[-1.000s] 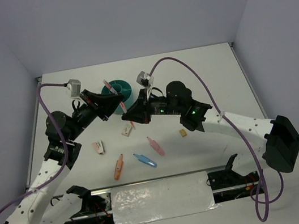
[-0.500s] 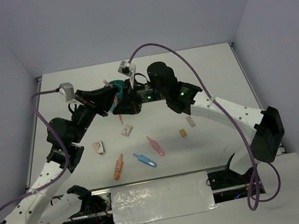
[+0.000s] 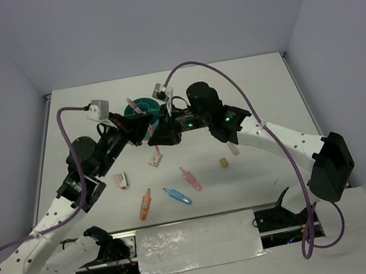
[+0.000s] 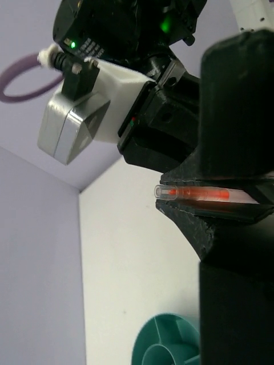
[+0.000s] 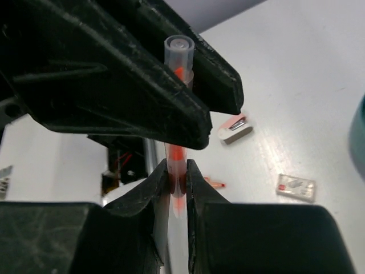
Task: Sort the stationery into containers
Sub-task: Close the pen cap on the pen, then place the pen in the storage box.
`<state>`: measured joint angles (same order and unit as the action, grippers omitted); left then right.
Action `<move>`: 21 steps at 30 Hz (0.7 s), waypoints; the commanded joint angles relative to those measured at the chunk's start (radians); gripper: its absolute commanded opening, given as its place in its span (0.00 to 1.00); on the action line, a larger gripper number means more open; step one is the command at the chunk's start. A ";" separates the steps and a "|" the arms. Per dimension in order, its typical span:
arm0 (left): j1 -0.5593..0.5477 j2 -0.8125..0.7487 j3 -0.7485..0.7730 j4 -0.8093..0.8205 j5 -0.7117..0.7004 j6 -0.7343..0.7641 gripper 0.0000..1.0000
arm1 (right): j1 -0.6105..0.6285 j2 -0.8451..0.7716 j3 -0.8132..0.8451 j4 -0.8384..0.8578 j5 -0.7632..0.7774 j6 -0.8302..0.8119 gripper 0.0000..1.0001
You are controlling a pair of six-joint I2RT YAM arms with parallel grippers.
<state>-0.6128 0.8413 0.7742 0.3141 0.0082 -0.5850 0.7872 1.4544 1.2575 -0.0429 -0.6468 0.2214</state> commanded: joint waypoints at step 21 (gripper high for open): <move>-0.010 0.157 0.737 -1.075 -0.653 0.063 0.99 | -0.114 0.487 0.282 0.555 0.406 -0.263 0.00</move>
<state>-0.6224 1.0317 1.5188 -0.6315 -0.5491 -0.5869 0.6815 1.8862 1.4483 0.3912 -0.2920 -0.0418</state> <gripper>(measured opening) 0.993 0.185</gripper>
